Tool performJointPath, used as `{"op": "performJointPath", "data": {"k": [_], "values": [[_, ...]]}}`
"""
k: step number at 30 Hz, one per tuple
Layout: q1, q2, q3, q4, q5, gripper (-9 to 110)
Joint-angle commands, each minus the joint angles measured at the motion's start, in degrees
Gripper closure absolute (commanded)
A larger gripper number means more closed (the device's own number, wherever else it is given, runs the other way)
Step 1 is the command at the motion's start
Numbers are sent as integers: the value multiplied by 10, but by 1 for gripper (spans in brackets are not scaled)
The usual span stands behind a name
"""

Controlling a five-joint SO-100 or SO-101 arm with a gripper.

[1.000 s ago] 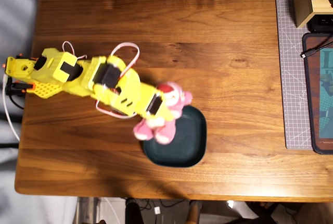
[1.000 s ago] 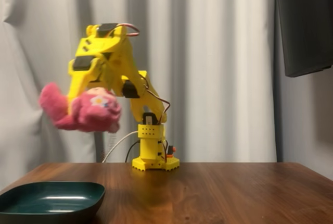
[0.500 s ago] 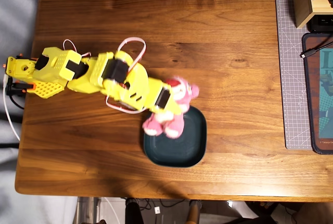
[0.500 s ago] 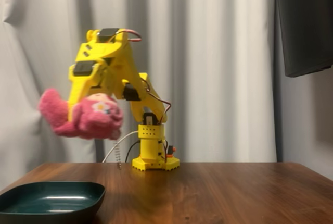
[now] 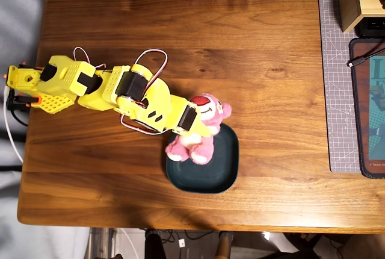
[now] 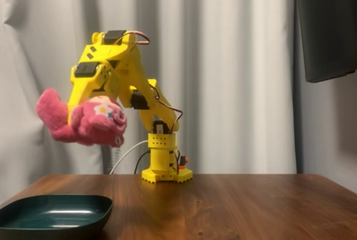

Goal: Grasp a strawberry bear and put it in the bin.

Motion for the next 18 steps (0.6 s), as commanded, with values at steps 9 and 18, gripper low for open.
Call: {"op": "performJointPath", "data": {"k": [9,18], "values": [[-43,2,-34,-53,-37,102],[-44,-12,-31,-46,-47,89]]}}
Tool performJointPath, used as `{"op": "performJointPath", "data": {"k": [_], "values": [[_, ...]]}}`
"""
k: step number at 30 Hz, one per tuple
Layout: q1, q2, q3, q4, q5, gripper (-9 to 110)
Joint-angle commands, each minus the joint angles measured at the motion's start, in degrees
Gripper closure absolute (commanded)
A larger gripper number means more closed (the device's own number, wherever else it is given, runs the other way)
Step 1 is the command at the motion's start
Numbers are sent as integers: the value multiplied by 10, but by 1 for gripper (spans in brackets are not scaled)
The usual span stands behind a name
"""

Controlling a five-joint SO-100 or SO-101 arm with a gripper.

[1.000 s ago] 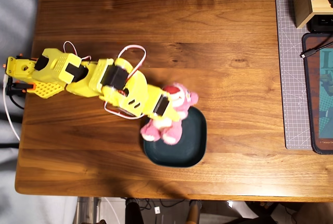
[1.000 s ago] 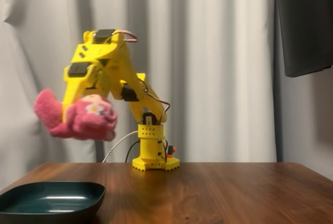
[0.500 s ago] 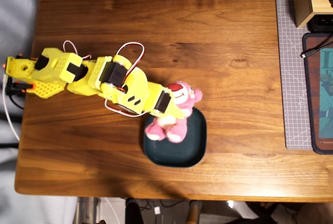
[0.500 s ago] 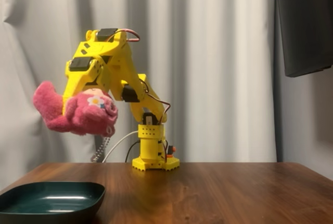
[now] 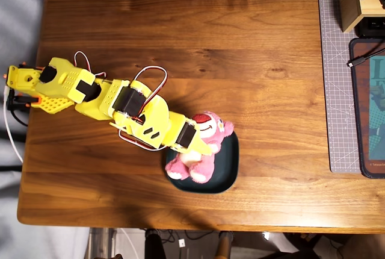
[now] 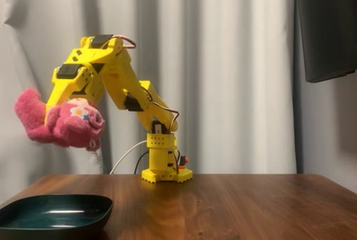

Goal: Grasp a strawberry bear and put it in the bin.

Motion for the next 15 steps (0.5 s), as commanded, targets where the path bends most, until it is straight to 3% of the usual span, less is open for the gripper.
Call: {"op": "performJointPath", "data": {"k": [1,6,15], "values": [[3,6,-31,-3,-4,85],[4,4,-31,-3,-4,74],[5,4,-31,0,-6,71]]}}
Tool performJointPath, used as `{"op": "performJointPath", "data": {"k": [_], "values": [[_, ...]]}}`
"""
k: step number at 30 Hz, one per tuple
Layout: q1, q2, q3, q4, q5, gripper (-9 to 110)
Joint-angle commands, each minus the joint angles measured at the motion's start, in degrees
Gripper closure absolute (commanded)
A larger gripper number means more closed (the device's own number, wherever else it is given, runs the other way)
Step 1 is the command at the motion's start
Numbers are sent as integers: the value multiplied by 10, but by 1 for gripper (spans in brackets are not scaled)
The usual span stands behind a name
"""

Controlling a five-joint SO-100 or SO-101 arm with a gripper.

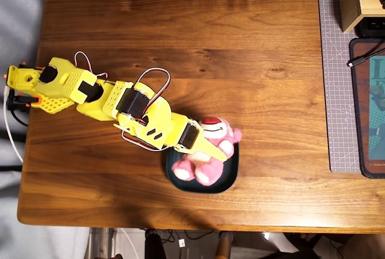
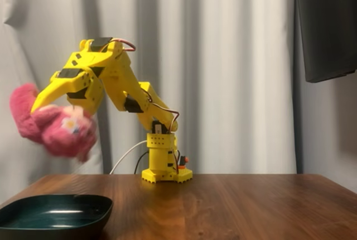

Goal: Grasp a strawberry bear and put it in the bin.

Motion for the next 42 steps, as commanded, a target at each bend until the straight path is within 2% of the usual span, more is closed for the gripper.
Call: {"op": "performJointPath", "data": {"k": [1,10,13,14,16,23,30,35,42], "values": [[5,15,-31,2,-7,71],[5,15,-47,17,-8,71],[13,15,-98,70,-8,97],[18,18,-119,100,-8,101],[29,60,-115,149,1,102],[15,415,205,148,-4,101],[163,816,604,144,-5,98],[248,986,814,91,4,102],[252,1156,1109,-27,4,102]]}}
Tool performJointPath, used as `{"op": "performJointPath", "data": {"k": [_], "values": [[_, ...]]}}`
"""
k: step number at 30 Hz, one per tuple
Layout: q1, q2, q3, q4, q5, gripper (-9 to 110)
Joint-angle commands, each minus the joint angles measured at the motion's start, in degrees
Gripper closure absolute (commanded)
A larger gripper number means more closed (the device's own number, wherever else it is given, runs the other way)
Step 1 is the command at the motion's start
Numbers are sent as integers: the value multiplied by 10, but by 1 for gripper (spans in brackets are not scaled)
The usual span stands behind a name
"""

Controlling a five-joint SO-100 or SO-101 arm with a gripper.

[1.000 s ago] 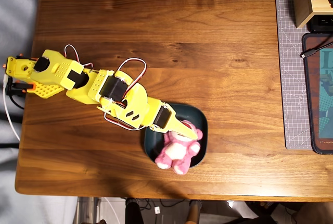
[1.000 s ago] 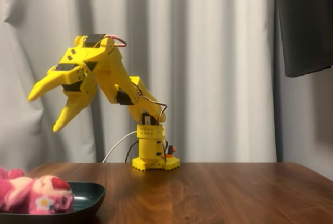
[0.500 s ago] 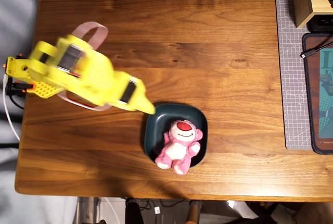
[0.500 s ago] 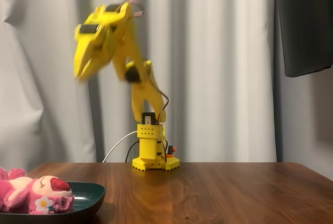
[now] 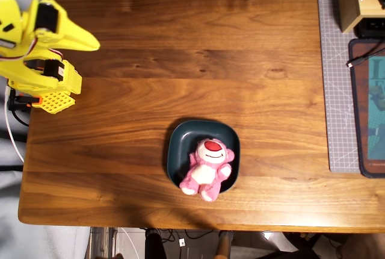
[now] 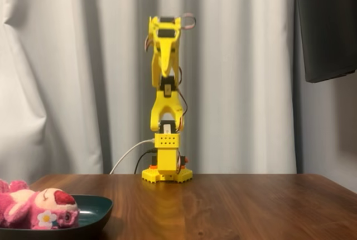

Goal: Grasp a strawberry bear and put it in the bin.

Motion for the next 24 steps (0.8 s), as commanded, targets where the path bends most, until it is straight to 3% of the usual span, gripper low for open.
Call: {"op": "performJointPath", "data": {"k": [1,12,24], "values": [[9,114,204,-91,5,102],[4,248,475,-160,7,99],[11,468,650,-166,47,100]]}}
